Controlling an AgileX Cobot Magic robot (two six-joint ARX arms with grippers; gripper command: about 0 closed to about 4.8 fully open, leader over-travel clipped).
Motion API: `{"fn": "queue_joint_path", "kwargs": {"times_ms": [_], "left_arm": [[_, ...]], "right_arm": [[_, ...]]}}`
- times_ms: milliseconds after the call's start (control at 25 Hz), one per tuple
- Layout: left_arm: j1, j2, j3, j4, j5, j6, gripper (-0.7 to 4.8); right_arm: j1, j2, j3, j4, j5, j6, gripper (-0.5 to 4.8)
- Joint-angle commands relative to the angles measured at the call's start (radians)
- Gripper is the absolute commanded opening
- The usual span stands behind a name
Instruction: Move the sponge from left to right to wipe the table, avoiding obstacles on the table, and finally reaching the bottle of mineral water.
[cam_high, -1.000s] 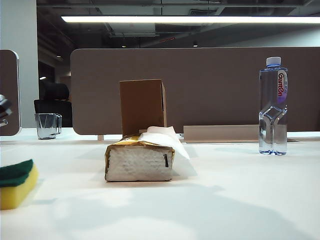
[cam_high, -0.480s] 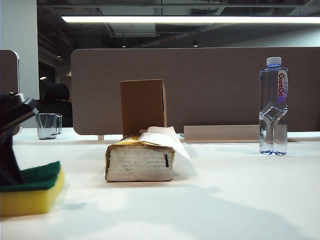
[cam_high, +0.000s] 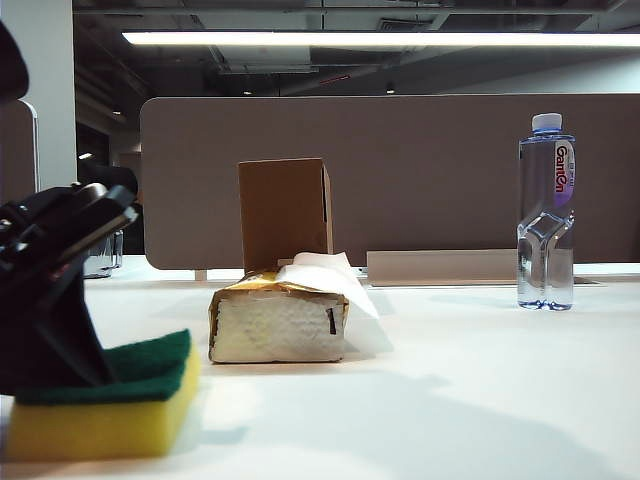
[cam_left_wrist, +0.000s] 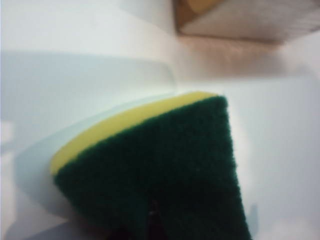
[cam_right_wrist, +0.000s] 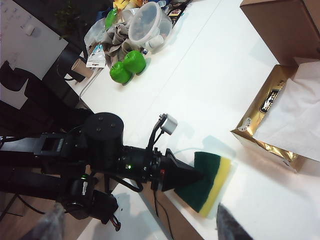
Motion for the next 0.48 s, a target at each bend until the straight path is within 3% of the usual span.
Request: {"fn": "queue_joint_path", "kwargs": {"times_ms": [40,480], "left_arm": [[-0.053,0.032,-0.011,0.009,-0.005,-0.058,-0.06],[-0.091,0.267,-0.01,0.277,0.062,-0.143,-0.06]], "right_arm": [[0.001,-0.005,0.004,0.009,-0.014,-0.026,3.87],[0.001,-0.008,0.004,0.007,-0.029,-0.031,3.87]]}}
